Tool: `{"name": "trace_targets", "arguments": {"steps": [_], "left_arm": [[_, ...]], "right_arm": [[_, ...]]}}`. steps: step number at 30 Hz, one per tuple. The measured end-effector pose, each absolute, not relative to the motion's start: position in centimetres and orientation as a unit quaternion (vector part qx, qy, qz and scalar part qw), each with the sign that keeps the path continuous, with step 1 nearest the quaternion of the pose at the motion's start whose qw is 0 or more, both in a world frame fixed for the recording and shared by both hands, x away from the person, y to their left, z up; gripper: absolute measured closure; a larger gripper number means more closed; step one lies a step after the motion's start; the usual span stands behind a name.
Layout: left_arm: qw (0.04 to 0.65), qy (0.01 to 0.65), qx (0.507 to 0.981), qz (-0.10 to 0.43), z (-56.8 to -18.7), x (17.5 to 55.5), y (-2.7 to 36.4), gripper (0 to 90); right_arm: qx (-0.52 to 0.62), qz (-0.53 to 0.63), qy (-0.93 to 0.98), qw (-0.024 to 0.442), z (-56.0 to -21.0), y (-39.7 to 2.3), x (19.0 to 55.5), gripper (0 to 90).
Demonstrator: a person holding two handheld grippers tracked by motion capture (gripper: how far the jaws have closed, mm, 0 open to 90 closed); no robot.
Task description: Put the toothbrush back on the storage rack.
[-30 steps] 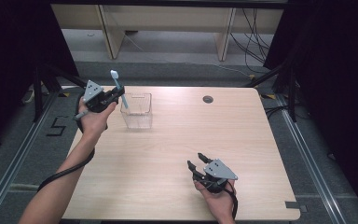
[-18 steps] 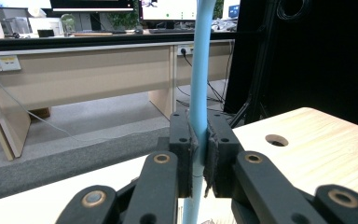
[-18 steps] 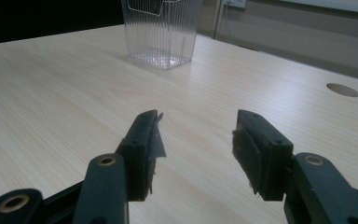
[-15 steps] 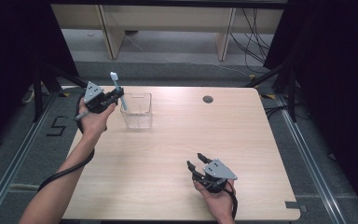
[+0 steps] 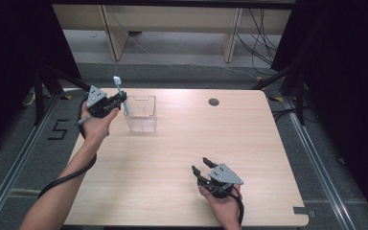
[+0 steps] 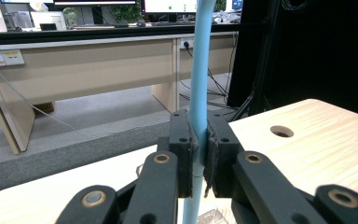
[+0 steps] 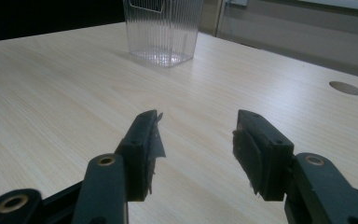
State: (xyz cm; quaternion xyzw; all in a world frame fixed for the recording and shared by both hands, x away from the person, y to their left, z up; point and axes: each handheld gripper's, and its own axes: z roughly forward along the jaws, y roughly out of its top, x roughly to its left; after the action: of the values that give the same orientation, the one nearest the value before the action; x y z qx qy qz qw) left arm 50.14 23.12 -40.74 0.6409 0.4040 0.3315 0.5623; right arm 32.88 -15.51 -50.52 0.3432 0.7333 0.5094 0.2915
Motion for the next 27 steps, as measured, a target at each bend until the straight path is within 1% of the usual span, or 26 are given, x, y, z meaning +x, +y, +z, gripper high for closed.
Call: {"name": "trace_targets", "arguments": {"steps": [1, 3, 4, 8, 15, 24, 25, 27], "left_arm": [[0.561, 0.403, 0.642, 0.332, -40.8, 50.1, 23.2, 82.1], [0.56, 0.406, 0.642, 0.331, -40.9, 50.1, 23.2, 82.1], [0.56, 0.406, 0.642, 0.33, -41.0, 50.1, 23.2, 82.1], [0.556, 0.407, 0.645, 0.33, -41.3, 50.1, 23.2, 82.1], [0.552, 0.408, 0.649, 0.329, -41.7, 50.1, 23.2, 82.1], [0.549, 0.411, 0.65, 0.326, -42.2, 50.1, 23.2, 82.1], [0.549, 0.411, 0.65, 0.327, -42.3, 50.1, 23.2, 82.1], [0.547, 0.412, 0.651, 0.326, -42.3, 50.1, 23.2, 82.2]], "right_arm": [[0.35, 0.508, 0.735, 0.281, -50.5, -15.4, 32.8, 50.2], [0.342, 0.508, 0.739, 0.28, -50.5, -15.5, 32.9, 50.1], [0.336, 0.51, 0.737, 0.291, -50.5, -15.5, 33.0, 50.1], [0.333, 0.51, 0.735, 0.298, -50.6, -15.5, 33.0, 50.1], [0.338, 0.508, 0.738, 0.288, -50.6, -15.5, 32.9, 50.0], [0.338, 0.507, 0.738, 0.29, -50.6, -15.5, 33.0, 49.9], [0.333, 0.506, 0.739, 0.296, -50.6, -15.5, 33.0, 49.9], [0.338, 0.507, 0.738, 0.289, -50.7, -15.4, 33.0, 49.8]]}}
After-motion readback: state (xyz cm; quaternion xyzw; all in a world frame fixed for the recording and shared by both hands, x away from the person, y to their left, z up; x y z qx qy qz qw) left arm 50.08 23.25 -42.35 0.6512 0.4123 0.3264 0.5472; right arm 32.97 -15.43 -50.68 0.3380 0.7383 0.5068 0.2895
